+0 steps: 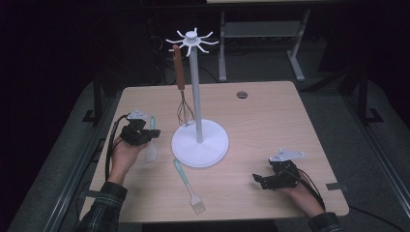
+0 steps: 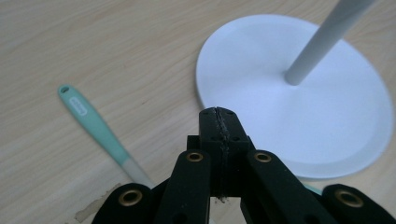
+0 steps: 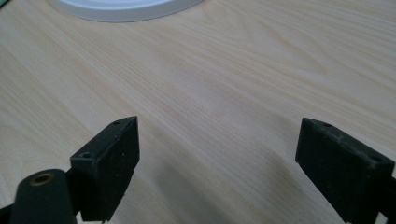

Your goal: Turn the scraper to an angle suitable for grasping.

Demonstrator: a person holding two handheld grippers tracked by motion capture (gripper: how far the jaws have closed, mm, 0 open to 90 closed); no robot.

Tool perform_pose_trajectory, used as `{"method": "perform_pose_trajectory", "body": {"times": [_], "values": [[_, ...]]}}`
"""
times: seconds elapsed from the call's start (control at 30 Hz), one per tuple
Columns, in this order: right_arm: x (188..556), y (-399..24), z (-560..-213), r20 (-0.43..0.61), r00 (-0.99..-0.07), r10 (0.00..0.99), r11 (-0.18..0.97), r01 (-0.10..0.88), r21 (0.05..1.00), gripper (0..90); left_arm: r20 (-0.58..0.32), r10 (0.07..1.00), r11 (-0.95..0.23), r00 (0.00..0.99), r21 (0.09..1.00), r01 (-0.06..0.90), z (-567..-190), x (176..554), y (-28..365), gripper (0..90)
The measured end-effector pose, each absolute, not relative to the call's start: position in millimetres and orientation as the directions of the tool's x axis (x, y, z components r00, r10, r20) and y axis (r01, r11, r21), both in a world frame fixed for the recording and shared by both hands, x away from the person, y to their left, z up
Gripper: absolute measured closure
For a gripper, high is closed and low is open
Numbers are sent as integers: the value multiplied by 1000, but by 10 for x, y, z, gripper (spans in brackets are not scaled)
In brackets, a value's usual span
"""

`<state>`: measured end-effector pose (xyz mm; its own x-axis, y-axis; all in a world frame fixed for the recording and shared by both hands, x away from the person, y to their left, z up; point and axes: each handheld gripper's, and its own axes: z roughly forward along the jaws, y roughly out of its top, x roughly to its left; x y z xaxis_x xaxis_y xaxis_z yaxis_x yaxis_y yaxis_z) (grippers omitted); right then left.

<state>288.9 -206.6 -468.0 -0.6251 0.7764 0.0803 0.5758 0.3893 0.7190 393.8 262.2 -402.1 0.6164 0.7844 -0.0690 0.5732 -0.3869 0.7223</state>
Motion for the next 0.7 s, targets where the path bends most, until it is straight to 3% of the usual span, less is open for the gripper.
{"method": "perform_pose_trajectory", "body": {"times": [0.37, 0.7], "values": [[2899, -2061, -4691, 84, -628, 774, 392, 579, 715, 136, 4, 824, -428, 567, 659, 618, -4390, 4086, 2663, 899], [2904, -2064, -4691, 89, -627, 774, 389, 582, 714, 136, -13, 842, -418, 539, 614, 669, -4555, 4113, 2729, 899]]}}
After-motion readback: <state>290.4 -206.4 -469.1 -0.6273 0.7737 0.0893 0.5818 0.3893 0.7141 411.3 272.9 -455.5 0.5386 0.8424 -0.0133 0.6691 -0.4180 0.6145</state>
